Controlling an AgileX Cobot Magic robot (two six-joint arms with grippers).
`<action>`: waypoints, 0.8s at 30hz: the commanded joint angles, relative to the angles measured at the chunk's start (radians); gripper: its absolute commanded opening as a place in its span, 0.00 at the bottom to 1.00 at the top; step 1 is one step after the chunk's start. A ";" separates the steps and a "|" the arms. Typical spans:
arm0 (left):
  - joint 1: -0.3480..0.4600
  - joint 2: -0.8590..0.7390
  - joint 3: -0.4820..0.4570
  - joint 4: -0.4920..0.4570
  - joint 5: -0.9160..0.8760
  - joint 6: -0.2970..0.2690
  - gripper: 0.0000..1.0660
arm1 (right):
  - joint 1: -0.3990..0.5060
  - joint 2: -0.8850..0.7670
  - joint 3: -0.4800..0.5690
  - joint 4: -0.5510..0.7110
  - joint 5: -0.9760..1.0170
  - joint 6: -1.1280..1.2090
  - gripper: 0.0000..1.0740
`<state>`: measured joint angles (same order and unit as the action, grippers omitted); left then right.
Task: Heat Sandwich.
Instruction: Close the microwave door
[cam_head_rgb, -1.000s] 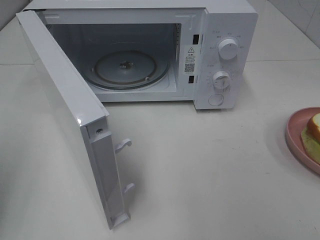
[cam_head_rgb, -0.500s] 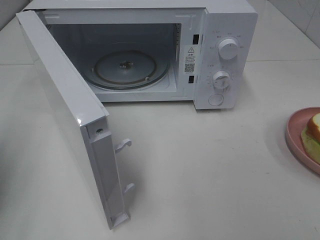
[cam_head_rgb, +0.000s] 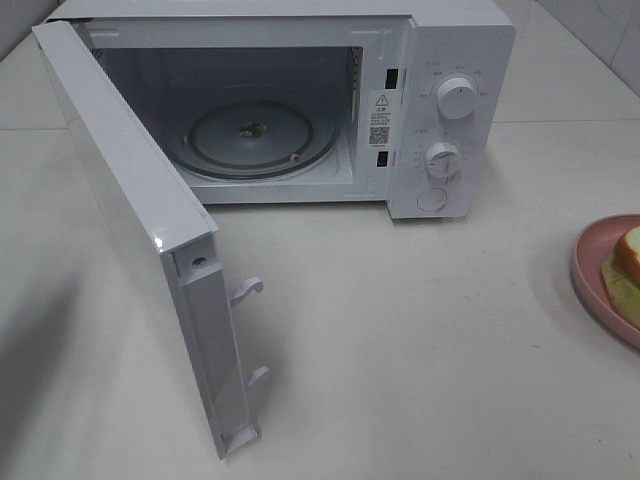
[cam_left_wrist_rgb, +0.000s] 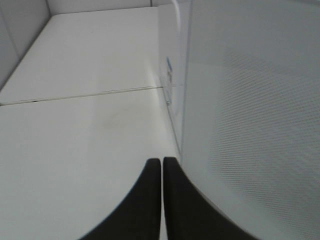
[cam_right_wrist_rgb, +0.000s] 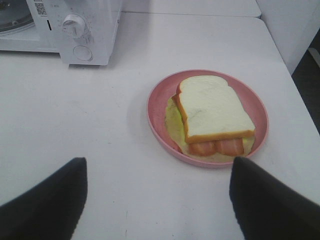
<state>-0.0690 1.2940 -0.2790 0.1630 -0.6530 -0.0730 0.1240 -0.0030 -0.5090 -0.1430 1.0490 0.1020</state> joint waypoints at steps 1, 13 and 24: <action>-0.060 0.076 -0.035 0.000 -0.073 0.001 0.00 | -0.008 -0.026 0.005 0.002 -0.007 -0.005 0.71; -0.212 0.256 -0.161 -0.032 -0.131 -0.001 0.00 | -0.008 -0.026 0.005 0.002 -0.007 -0.005 0.71; -0.315 0.351 -0.260 -0.069 -0.128 0.002 0.00 | -0.008 -0.026 0.005 0.002 -0.007 -0.005 0.71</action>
<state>-0.3690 1.6360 -0.5200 0.1040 -0.7660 -0.0730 0.1240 -0.0030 -0.5090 -0.1420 1.0490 0.1020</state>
